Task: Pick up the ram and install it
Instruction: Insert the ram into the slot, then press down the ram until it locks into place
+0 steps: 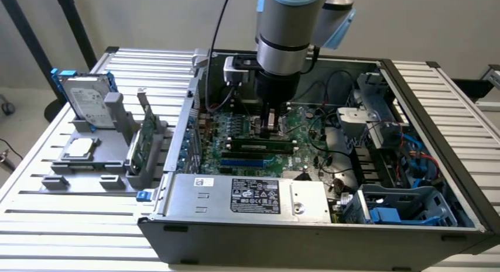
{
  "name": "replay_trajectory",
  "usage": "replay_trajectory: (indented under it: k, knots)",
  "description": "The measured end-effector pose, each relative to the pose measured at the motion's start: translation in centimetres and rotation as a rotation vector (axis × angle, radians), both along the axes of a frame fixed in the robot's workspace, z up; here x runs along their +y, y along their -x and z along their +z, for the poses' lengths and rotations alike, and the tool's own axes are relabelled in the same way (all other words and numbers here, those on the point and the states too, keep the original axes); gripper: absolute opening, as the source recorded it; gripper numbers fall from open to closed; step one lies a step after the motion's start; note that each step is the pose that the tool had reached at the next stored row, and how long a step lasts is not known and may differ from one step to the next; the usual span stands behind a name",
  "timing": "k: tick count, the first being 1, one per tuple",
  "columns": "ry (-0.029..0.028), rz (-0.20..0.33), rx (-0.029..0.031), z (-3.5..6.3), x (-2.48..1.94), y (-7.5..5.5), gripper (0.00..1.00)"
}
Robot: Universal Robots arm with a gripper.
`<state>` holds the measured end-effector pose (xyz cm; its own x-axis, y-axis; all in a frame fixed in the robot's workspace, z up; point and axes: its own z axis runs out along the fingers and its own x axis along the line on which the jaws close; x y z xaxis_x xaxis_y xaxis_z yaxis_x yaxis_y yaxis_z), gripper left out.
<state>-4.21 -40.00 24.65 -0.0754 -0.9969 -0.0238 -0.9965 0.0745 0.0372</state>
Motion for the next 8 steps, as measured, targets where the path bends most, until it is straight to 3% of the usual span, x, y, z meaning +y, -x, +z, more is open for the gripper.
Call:
replay_trajectory:
  k: [8]
  knots:
    - [0.0001,0.0,0.0,0.0,0.0,0.0,0.11]
